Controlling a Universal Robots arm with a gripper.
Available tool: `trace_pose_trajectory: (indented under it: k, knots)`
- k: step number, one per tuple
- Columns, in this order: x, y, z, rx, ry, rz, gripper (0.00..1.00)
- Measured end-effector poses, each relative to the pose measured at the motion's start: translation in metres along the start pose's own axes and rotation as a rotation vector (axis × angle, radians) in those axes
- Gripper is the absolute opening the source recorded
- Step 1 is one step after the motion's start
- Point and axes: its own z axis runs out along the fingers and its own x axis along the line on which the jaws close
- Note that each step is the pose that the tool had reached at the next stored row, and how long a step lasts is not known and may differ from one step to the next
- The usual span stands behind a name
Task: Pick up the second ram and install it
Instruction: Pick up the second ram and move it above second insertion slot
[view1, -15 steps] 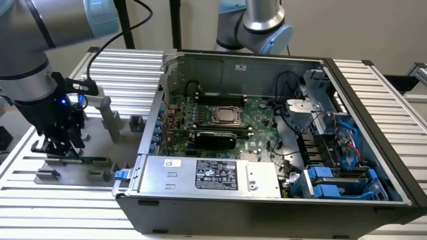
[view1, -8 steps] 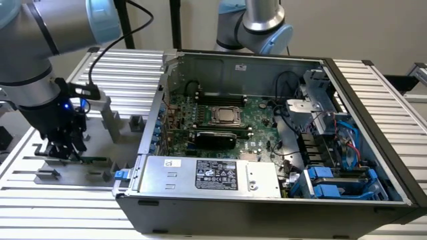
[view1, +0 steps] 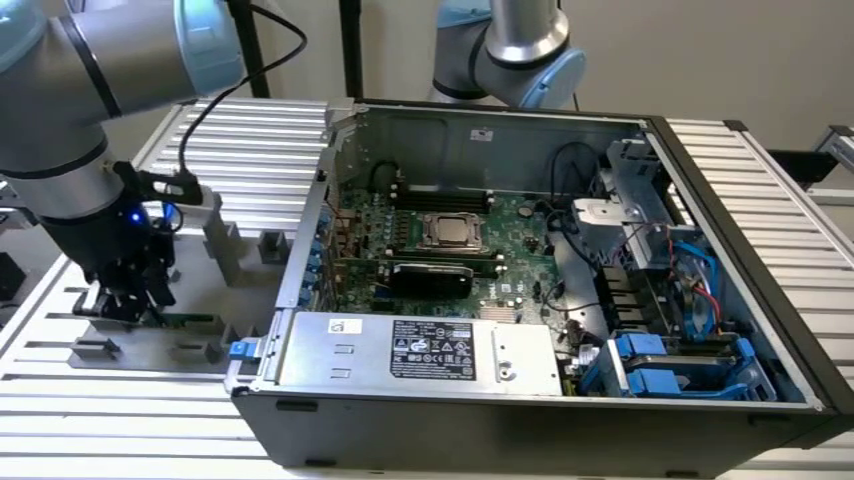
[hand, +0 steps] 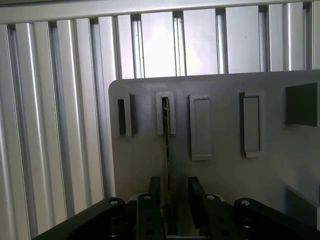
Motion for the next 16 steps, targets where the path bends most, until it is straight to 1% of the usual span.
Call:
trace_pose_trajectory:
  k: [3, 8, 9, 16]
  knots:
    - [-0.0001, 0.0000, 0.0034, -0.0001, 0.0001, 0.000, 1.00]
    - [-0.0001, -0.0004, 0.0052, -0.0004, 0.0002, 0.000, 1.00]
    - [-0.0001, -0.0004, 0.0053, -0.0006, 0.0003, 0.000, 0.00]
    - [-0.0002, -0.0008, 0.0073, -0.0015, 0.0007, 0.000, 0.00]
